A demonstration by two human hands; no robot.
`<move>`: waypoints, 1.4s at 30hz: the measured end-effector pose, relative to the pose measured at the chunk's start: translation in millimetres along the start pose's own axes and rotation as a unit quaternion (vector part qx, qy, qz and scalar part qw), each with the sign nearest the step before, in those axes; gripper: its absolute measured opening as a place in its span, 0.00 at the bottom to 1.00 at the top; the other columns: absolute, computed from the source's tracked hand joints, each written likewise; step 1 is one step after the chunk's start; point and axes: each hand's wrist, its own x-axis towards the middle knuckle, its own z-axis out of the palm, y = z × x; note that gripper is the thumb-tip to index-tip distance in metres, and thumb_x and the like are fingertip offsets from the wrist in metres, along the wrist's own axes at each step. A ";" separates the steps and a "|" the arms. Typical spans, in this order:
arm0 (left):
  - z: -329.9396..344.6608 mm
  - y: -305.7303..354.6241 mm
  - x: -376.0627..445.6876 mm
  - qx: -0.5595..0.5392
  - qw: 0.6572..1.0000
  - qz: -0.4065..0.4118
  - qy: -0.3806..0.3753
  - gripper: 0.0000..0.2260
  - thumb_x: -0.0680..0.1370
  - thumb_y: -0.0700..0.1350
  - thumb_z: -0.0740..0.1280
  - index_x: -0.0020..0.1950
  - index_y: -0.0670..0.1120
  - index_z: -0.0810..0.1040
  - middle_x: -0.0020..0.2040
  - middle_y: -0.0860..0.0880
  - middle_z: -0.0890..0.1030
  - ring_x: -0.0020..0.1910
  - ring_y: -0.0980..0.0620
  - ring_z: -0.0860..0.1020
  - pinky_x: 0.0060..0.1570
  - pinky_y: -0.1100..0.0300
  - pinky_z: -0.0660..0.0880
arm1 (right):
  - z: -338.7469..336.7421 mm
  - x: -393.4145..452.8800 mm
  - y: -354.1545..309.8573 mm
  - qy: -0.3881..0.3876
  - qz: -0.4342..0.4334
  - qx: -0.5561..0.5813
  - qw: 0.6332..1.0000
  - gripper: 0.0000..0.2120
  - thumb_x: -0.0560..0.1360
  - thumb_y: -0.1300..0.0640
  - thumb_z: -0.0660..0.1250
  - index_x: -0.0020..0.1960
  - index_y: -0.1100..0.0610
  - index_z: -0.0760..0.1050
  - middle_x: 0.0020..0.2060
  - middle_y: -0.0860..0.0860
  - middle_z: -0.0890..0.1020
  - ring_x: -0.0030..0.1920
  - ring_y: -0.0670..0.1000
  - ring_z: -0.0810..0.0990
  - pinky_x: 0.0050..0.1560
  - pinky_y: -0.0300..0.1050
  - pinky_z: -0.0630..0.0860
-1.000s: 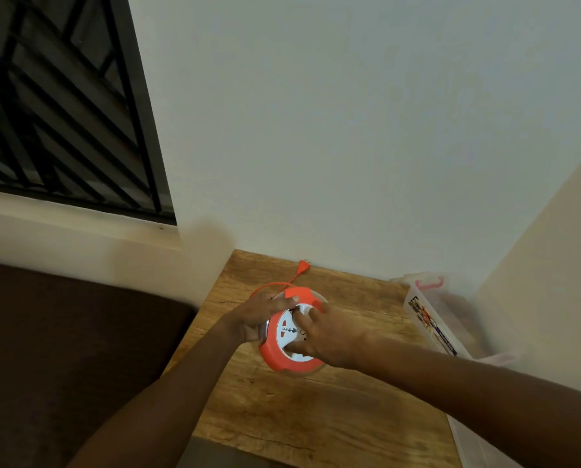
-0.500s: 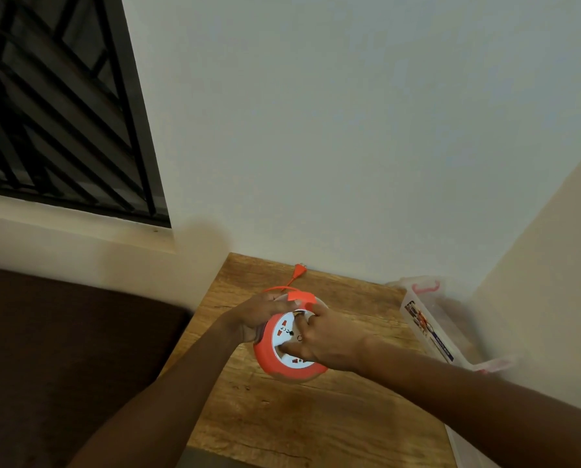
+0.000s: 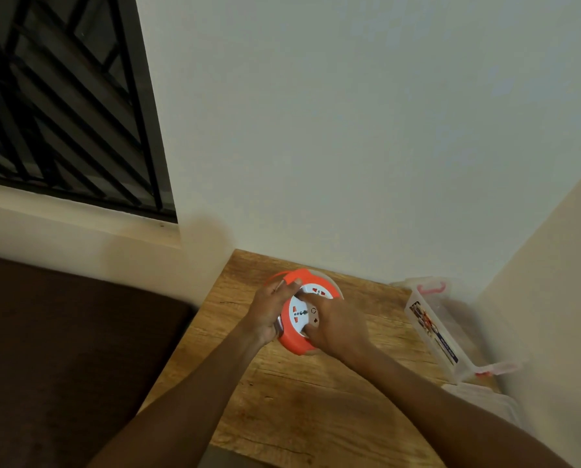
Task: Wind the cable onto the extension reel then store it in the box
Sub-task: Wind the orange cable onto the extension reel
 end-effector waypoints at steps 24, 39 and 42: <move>-5.9 4.4 3.9 0.038 0.997 -0.038 -0.062 0.16 0.77 0.50 0.76 0.61 0.44 0.84 0.55 0.39 0.88 0.49 0.39 0.88 0.42 0.48 0.84 | -31.1 2.3 21.7 -0.123 -0.308 -0.220 0.917 0.21 0.73 0.58 0.74 0.65 0.51 0.77 0.72 0.58 0.66 0.64 0.60 0.74 0.49 0.57 0.82; -11.2 22.6 1.3 0.130 0.984 -0.030 -0.115 0.14 0.79 0.52 0.74 0.62 0.48 0.84 0.58 0.41 0.87 0.55 0.41 0.87 0.49 0.47 0.85 | -36.7 2.3 -6.7 -0.159 -0.332 -0.357 0.859 0.30 0.78 0.55 0.68 0.77 0.48 0.61 0.75 0.71 0.57 0.62 0.69 0.76 0.61 0.66 0.74; -10.7 24.4 0.2 0.154 0.982 -0.033 -0.103 0.16 0.80 0.54 0.72 0.65 0.49 0.82 0.57 0.44 0.88 0.55 0.42 0.87 0.50 0.46 0.85 | -33.6 -0.6 -11.3 -0.153 -0.305 -0.332 0.880 0.29 0.78 0.53 0.68 0.77 0.49 0.63 0.74 0.72 0.59 0.60 0.69 0.77 0.58 0.63 0.77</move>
